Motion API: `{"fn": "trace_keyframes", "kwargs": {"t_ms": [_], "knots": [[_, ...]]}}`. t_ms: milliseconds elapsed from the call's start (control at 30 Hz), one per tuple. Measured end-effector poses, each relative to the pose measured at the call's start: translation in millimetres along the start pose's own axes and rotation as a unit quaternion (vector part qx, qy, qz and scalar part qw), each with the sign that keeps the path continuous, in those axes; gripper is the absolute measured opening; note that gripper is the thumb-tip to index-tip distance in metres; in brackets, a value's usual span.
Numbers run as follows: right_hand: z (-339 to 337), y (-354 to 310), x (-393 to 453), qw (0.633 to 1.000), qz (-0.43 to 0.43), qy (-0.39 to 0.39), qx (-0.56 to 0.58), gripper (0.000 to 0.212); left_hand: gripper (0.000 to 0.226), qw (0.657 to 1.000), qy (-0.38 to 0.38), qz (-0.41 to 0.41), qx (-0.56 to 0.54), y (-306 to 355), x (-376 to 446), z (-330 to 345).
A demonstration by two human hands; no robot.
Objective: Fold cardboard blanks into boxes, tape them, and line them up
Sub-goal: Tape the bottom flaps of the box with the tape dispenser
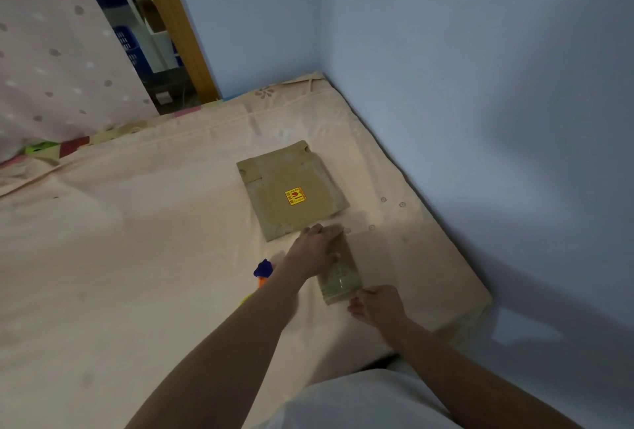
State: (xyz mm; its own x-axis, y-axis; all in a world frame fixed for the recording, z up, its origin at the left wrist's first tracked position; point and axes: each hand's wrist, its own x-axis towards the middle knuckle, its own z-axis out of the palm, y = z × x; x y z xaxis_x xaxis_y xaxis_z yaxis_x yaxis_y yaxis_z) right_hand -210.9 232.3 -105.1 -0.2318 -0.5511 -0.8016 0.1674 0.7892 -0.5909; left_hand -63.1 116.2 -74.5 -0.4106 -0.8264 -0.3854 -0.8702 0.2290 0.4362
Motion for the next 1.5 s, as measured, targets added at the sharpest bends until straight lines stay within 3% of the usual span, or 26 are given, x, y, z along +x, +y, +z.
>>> {"fn": "trace_keyframes", "kwargs": {"t_ms": [233, 467, 733, 867, 1067, 1267, 1367, 1500], "knots": [[1, -1, -3, 0.996, 0.055, 0.023, 0.065, 0.032, 0.064, 1.0, 0.0, -0.007, 0.003, -13, -2, 2], [24, -1, -4, 0.996, 0.021, 0.015, 0.086, 0.024, 0.057, 0.999, 0.031, 0.019, -0.015, -20, -10, 12], [16, -2, 16, 0.995, -0.027, 0.077, -0.059, 0.032, 0.057, 0.999, 0.022, -0.041, -0.022, -22, -18, 6], [6, -31, 10, 0.978, -0.05, 0.14, -0.148, 0.018, 0.065, 0.997, 0.018, -0.076, -0.025, -25, -27, 8], [-1, -73, 3, 0.959, -0.108, 0.09, -0.244, 0.016, 0.063, 0.985, 0.054, -0.132, -0.093, -29, -47, 27], [2, -96, 13, 0.901, -0.164, 0.051, -0.399, 0.022, 0.07, 0.971, 0.09, -0.155, -0.158, -21, -69, 49], [-4, -93, 17, 0.898, -0.157, 0.038, -0.409, 0.026, 0.066, 0.973, 0.113, -0.162, -0.116, -15, -75, 49], [-17, -72, 25, 0.939, -0.109, 0.072, -0.318, 0.039, 0.061, 0.977, 0.137, -0.157, -0.038, -13, -69, 42]]}}
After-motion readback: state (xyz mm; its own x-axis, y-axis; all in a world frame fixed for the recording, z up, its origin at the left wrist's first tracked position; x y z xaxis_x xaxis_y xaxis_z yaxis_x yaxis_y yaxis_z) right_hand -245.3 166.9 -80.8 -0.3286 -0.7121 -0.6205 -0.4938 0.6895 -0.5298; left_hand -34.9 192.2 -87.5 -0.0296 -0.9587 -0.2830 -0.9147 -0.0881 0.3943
